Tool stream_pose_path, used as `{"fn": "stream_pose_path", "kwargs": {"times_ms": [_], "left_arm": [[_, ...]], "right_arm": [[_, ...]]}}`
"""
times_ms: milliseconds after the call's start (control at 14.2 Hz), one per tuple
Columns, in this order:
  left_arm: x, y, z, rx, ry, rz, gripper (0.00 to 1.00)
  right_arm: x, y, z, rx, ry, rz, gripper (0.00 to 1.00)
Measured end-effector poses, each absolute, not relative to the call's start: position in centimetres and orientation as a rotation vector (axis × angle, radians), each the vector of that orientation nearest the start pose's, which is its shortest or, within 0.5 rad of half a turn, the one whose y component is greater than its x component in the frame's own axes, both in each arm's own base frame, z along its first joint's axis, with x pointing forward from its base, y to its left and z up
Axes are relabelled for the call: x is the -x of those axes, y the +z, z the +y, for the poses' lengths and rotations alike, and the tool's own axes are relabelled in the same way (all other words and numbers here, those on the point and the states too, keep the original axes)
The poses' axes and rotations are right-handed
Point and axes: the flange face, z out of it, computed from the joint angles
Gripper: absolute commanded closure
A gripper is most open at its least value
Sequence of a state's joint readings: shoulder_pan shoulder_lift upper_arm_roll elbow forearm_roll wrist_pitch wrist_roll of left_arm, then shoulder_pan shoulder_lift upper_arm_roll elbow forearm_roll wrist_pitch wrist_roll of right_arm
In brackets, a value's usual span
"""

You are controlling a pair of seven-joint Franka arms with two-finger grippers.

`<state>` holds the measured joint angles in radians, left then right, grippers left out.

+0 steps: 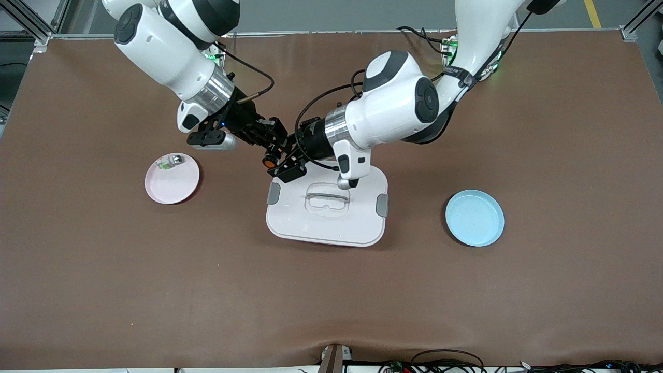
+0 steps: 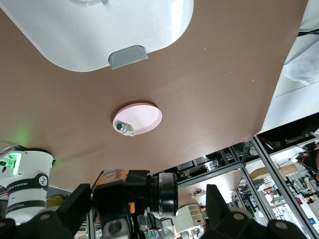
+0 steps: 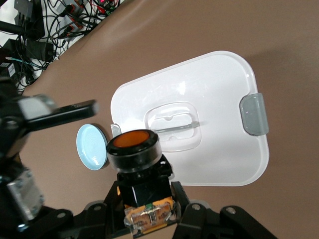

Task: Transfer orange switch to right arm and place
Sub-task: 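Pull the switch away with the right gripper while the left gripper withdraws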

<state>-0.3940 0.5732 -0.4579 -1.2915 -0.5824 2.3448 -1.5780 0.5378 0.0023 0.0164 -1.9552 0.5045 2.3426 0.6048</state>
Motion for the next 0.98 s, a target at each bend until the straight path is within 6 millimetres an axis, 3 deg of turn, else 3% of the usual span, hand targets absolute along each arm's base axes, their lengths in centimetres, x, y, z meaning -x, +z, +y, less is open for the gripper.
{"fn": "stream_pose_path", "kwargs": {"times_ms": [141, 422, 703, 843, 984], "left_arm": [[-57.0, 52.1, -48.7, -1.929, -0.596, 1.301, 0.0], [-60.1, 54.4, -42.3, -2.01, -0.472, 1.34, 0.0], [-61.4, 57.3, -37.2, -2.139, -0.253, 1.332, 0.0], [-61.3, 57.5, -34.3, -2.293, -0.202, 1.308, 0.0], [-61.6, 56.6, -30.7, -2.511, -0.134, 1.226, 0.0]], "right_arm": [[-50.1, 50.8, 30.1, 2.602, -0.021, 0.36, 1.0], [-51.2, 50.6, 23.9, 2.689, 0.056, 0.102, 1.0], [-51.8, 50.0, 19.5, 2.918, -0.011, -0.339, 1.0], [-52.2, 49.8, 17.7, 2.964, -0.017, -0.561, 1.0], [-53.0, 49.6, 14.7, 2.989, -0.027, -0.811, 1.0]]}}
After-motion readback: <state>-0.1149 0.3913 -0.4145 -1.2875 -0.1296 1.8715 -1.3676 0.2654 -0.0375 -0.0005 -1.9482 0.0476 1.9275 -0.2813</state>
